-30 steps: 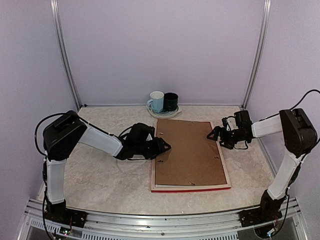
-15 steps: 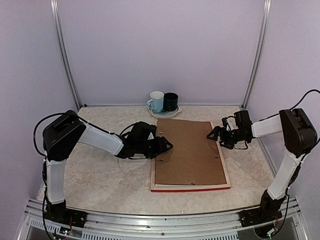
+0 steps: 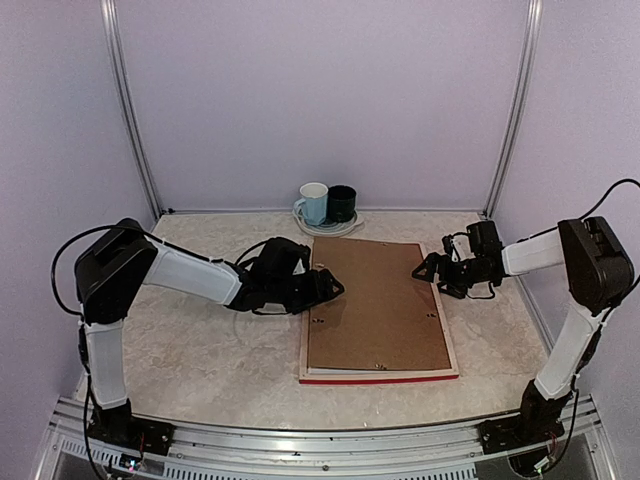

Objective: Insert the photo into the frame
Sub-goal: Place the backboard with the photo, then place the photo frame at the center of the board, then press the backboard against the photo.

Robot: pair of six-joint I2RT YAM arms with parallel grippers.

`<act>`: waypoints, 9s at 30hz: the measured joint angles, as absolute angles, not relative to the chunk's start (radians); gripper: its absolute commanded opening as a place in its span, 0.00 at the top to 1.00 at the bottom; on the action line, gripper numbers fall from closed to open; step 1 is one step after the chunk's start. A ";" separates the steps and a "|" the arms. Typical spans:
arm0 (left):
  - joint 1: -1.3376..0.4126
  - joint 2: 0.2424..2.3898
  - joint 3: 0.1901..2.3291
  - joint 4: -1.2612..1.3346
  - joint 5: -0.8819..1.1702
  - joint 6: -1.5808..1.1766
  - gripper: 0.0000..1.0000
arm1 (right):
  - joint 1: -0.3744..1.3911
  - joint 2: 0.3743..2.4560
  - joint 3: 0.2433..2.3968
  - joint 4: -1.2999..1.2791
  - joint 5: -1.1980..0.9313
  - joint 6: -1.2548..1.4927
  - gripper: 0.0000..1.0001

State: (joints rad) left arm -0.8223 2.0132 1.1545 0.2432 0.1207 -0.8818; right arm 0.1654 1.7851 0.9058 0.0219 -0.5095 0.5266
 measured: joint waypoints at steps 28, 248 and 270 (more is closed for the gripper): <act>-0.819 1.831 1.089 0.158 0.060 -0.802 0.16 | 0.165 1.785 0.919 -0.006 -0.509 0.526 0.01; -1.178 2.167 1.570 -0.357 -0.213 -0.215 0.27 | 0.437 1.700 1.131 -0.416 0.200 0.251 0.01; -1.060 2.315 1.721 -0.231 -0.241 -0.175 0.28 | 0.437 1.956 1.324 -0.413 0.330 0.253 0.07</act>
State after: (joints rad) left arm -1.0595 2.3146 1.7214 -0.2310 -0.2409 -0.1749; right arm 0.4374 1.9560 1.3243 -0.4126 0.3302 0.2531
